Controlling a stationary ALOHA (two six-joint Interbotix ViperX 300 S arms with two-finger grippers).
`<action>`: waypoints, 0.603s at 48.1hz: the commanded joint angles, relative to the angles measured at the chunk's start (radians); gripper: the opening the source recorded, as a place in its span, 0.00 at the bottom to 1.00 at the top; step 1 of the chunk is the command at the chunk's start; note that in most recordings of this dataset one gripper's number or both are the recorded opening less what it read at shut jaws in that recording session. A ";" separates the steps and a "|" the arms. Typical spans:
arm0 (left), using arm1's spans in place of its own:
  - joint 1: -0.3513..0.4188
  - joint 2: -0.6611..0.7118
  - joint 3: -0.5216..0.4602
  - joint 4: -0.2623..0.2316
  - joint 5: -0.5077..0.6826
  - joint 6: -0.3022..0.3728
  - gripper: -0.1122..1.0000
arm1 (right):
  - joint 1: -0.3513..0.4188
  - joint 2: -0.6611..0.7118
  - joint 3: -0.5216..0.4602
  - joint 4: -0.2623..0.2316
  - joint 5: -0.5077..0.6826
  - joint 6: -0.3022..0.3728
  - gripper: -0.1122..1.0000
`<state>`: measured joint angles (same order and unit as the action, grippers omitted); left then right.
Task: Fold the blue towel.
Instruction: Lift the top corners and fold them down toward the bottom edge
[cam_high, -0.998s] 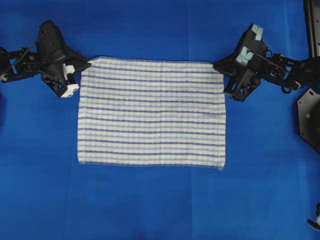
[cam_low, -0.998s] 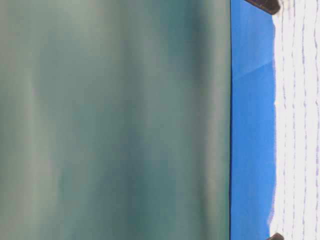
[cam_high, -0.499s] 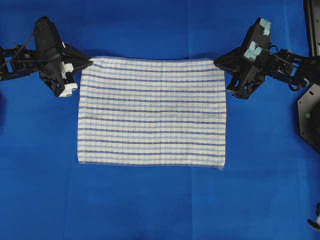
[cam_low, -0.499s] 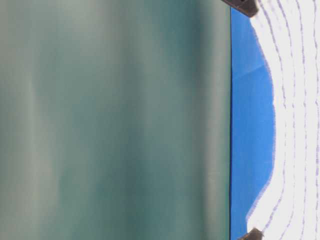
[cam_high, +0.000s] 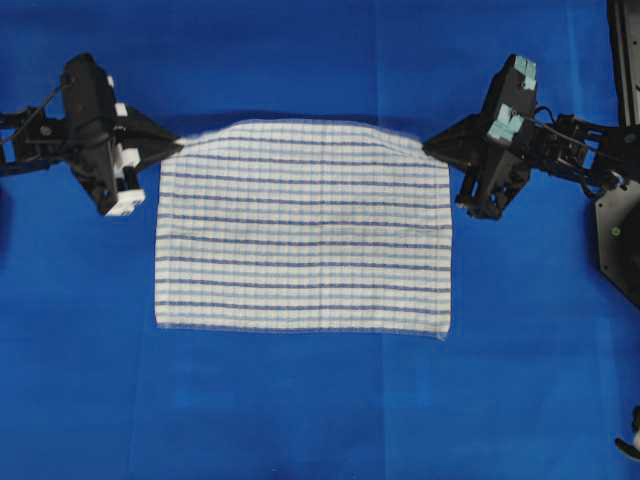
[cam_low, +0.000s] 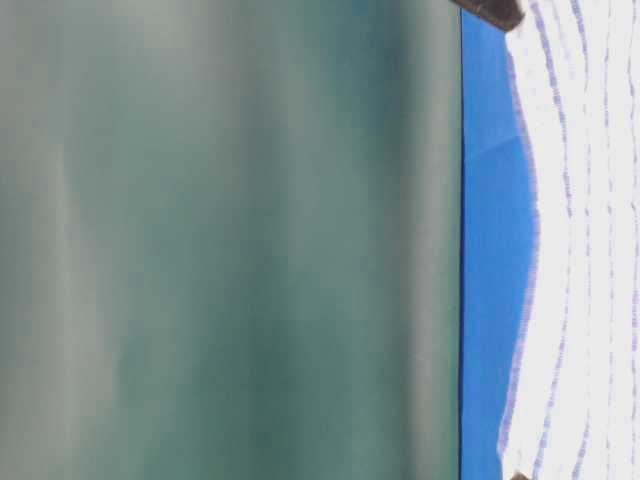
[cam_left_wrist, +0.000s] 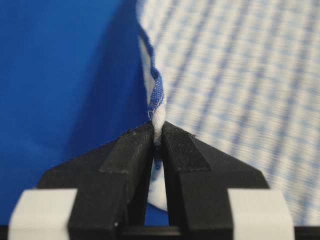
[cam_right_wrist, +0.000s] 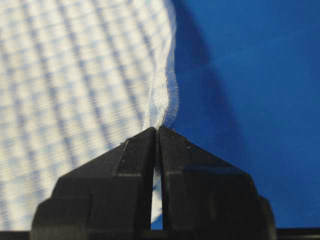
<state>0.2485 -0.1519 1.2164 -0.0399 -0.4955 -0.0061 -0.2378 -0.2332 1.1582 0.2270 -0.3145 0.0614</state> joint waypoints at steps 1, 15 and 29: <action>-0.051 -0.054 0.008 0.000 -0.005 -0.002 0.13 | 0.044 -0.054 0.000 0.026 0.029 0.005 0.12; -0.215 -0.206 0.061 -0.002 -0.005 -0.032 0.13 | 0.189 -0.204 0.031 0.121 0.095 0.005 0.12; -0.359 -0.284 0.074 0.000 0.038 -0.049 0.13 | 0.308 -0.236 0.049 0.196 0.097 0.005 0.12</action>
<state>-0.0721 -0.4234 1.3054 -0.0399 -0.4602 -0.0537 0.0430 -0.4679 1.2149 0.4111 -0.2148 0.0675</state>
